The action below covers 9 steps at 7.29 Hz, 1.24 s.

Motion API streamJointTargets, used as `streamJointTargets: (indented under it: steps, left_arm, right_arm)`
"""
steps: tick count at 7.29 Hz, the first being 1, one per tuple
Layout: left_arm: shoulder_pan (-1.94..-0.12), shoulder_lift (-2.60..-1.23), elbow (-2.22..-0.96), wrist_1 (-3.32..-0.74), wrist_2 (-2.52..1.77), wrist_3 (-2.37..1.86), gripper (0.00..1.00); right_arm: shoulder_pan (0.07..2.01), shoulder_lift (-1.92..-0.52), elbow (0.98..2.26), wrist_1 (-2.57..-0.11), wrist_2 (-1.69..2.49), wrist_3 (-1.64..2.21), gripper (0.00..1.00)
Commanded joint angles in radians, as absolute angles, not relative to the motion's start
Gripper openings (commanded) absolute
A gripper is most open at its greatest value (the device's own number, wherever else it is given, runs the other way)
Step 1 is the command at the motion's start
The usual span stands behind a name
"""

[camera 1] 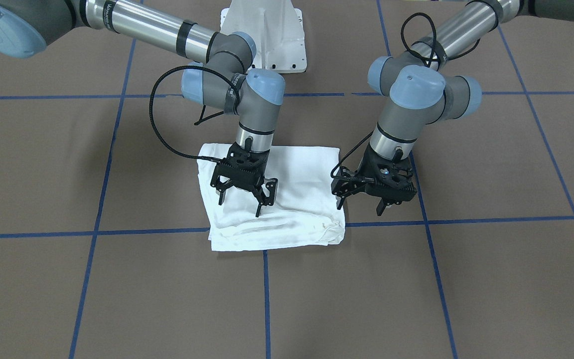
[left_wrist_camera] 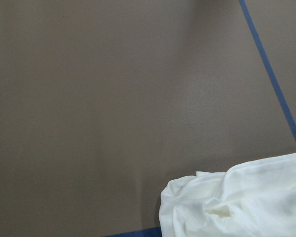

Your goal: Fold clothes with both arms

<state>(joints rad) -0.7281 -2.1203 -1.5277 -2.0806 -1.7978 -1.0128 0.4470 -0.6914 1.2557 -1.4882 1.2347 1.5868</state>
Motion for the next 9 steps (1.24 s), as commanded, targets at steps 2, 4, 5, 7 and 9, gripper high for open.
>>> streamJointTargets:
  steps: [2, 4, 5, 7, 9]
  left_arm:
    - [-0.729, -2.120, -1.528, -2.082, -1.798, -1.020, 1.00]
    - [-0.726, -2.120, -1.529, -2.080, -1.796, -1.038, 1.00]
    - [-0.719, -2.125, -1.528, -2.076, -1.795, -1.072, 1.00]
    - [-0.651, -2.128, -1.526, -2.069, -1.772, -1.097, 1.00]
    - [-0.592, -2.134, -1.500, -2.065, -1.694, -1.106, 1.00]
  right_arm:
    - [0.537, -0.646, 1.089, -1.494, 1.212, 1.443, 1.00]
    - [0.602, -0.644, 1.055, -1.499, 1.218, 1.367, 1.00]
    - [0.638, -0.643, 1.071, -1.491, 1.264, 1.333, 1.00]
    - [0.661, -0.655, 1.175, -1.486, 1.383, 1.296, 1.00]
    - [0.661, -0.666, 1.209, -1.486, 1.385, 1.296, 1.00]
